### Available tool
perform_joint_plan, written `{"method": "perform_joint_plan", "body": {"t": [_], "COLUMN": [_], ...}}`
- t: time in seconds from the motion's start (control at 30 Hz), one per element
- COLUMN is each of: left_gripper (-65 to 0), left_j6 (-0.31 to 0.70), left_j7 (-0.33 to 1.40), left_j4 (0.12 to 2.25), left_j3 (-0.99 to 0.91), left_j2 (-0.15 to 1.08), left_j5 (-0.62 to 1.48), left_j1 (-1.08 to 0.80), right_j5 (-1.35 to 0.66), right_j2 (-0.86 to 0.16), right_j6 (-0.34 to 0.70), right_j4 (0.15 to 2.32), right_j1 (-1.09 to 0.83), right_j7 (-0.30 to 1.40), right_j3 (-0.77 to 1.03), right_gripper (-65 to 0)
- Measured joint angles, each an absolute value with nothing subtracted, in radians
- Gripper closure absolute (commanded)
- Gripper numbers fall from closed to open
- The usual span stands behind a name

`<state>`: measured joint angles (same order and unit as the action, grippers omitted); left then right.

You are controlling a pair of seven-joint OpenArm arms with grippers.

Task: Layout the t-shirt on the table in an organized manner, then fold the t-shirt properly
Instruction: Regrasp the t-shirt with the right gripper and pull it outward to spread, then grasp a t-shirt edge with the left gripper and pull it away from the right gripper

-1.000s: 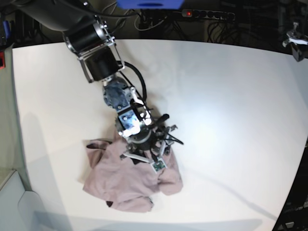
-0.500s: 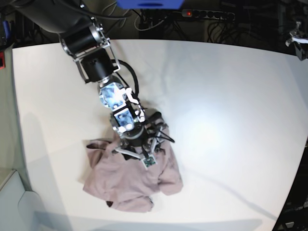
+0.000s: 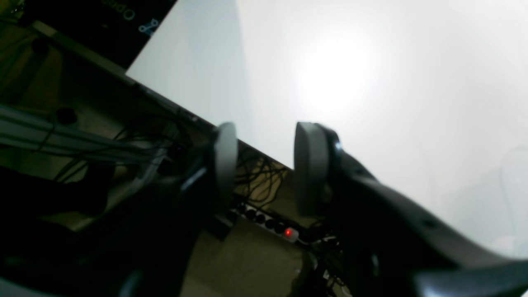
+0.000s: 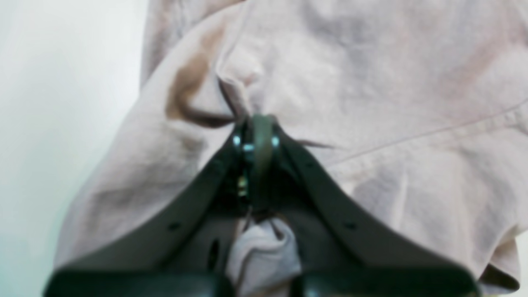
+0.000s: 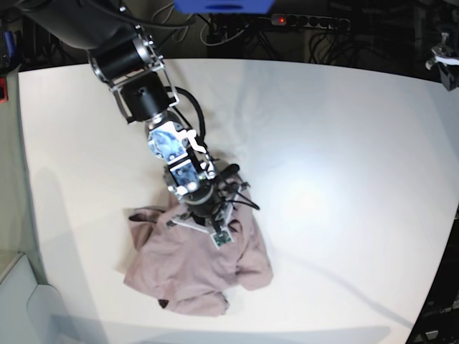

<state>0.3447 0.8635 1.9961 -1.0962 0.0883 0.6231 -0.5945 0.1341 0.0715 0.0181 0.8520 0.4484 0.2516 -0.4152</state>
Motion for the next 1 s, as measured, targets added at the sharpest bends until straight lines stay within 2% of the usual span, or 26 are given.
{"method": "perform_joint_plan", "body": {"t": [0.13, 0.23, 0.47, 0.63, 0.8, 1.0], "left_gripper": [-23.0, -23.0, -23.0, -23.0, -23.0, -23.0], "left_j6": [0.345, 0.345, 0.348, 0.344, 0.348, 0.346], "left_j7": [0.863, 0.863, 0.861, 0.864, 0.861, 0.861], "left_j4": [1.996, 1.996, 1.996, 1.996, 1.997, 1.998], "left_j3": [-1.096, -1.095, -1.092, -1.097, -1.093, -1.091], "left_j2": [0.088, 0.088, 0.088, 0.086, 0.085, 0.088], "left_j5": [0.623, 0.627, 0.629, 0.618, 0.625, 0.627], "left_j1": [-0.593, -0.591, -0.554, -0.522, -0.495, -0.413], "right_j5": [0.132, 0.134, 0.13, 0.128, 0.125, 0.128], "right_j2": [0.051, 0.016, 0.024, 0.028, 0.028, 0.055], "right_j6": [0.02, 0.016, 0.013, 0.011, 0.009, 0.006], "right_j4": [0.903, 1.072, 1.473, 1.693, 1.87, 1.888], "right_j1": [0.439, 0.394, 0.313, 0.218, 0.06, -0.195], "right_j7": [0.274, 0.29, 0.427, 0.495, 0.493, 0.495], "right_j3": [-0.415, -0.401, -0.275, -0.06, 0.171, 0.366], "right_gripper": [0.0, 0.0, 0.0, 0.0, 0.0, 0.0]}}
